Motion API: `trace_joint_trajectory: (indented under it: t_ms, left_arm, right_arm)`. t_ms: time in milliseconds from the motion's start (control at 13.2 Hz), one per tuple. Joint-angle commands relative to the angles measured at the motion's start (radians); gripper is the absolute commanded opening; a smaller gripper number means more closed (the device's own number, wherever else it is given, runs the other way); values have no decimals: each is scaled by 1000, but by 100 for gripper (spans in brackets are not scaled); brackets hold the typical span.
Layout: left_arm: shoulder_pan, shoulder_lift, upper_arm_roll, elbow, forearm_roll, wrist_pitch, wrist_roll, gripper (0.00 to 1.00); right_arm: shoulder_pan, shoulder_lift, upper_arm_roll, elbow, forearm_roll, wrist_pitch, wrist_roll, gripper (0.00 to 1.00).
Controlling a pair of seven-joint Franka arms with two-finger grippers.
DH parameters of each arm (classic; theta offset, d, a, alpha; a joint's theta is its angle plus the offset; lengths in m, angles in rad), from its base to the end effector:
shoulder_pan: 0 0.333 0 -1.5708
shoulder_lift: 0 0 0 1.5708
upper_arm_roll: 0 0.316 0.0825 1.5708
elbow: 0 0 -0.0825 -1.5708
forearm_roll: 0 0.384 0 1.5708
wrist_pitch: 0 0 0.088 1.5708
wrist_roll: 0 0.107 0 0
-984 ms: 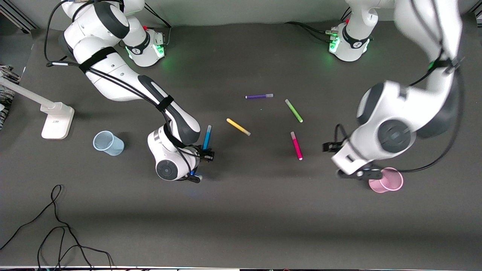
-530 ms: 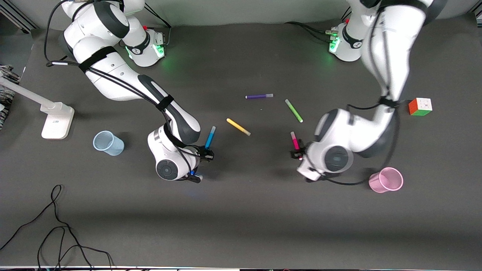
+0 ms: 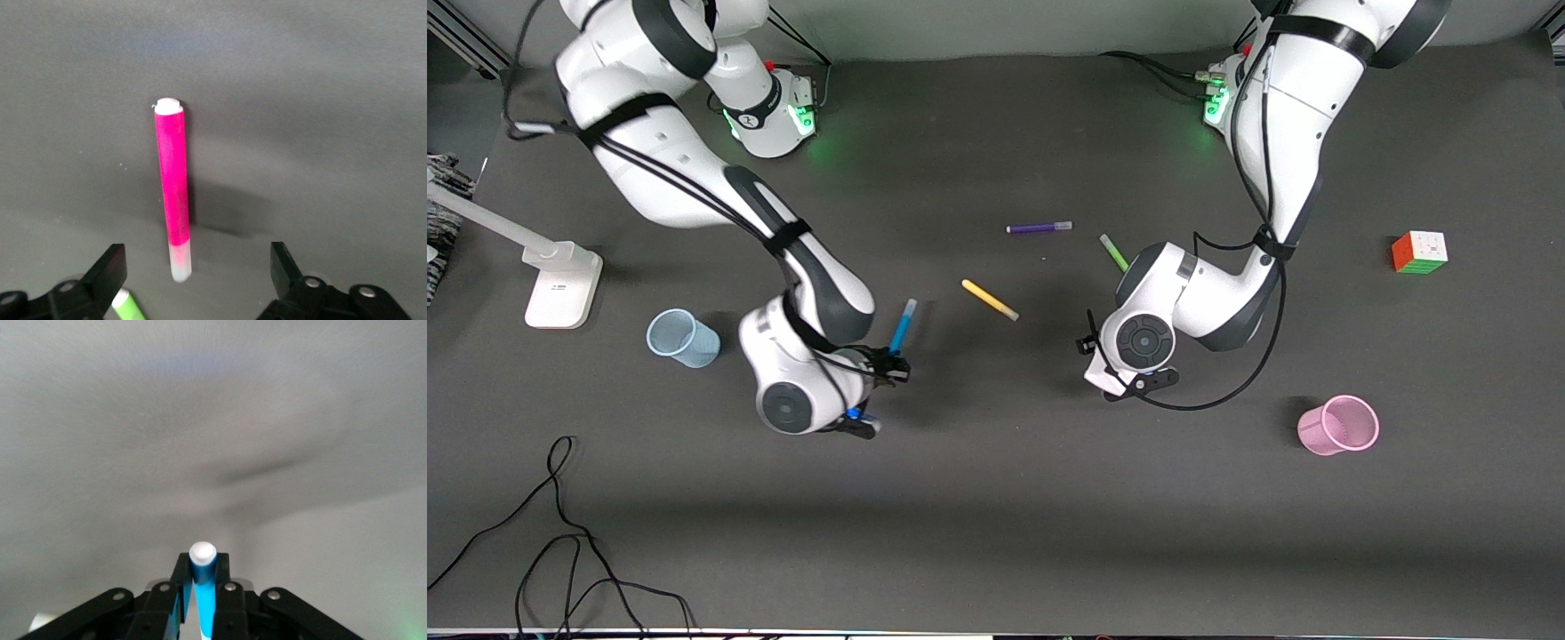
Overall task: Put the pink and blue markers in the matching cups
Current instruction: 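Carry the blue marker over the clear cup while the left gripper grasps pink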
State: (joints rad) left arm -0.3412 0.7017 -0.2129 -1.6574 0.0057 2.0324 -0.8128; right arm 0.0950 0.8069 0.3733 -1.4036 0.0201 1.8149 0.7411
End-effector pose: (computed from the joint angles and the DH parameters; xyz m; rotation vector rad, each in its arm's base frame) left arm 0.5566 -0.3303 0.1860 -2.9816 -0.4245 0.5004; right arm 0.6321 0.2709 0.2252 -2.9666 0.5109 0.6947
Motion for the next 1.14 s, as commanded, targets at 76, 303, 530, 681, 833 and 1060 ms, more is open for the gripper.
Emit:
trace_joint_trajectory:
  t_ms: [76,303,530,681,833,1060]
  left_arm:
    - [5,-67,3,-111,10,48,-16,77]
    - [7,-67,3,-120,8,54,-17,53]
    - [8,-62,3,-119,0,57,-16,40]
    - [8,-59,3,-122,-3,66,-16,37]
    - [8,-65,3,-162,-3,121,-17,30]
    - [10,-85,6,-147,-3,98,-16,0]
  right_arm:
    - [9,-248,-62,-87,-12,-57,-130,1]
    - [9,-386,-166,-142,-12,-88,-334,0]
    - [9,-555,-250,-292,-81,-39,-507,0]
    - [8,-658,-290,-369,-149,39,-654,0]
    - [9,-747,-353,-466,-160,139,-789,0]
    - [11,-882,-453,-725,-178,431,-974,0]
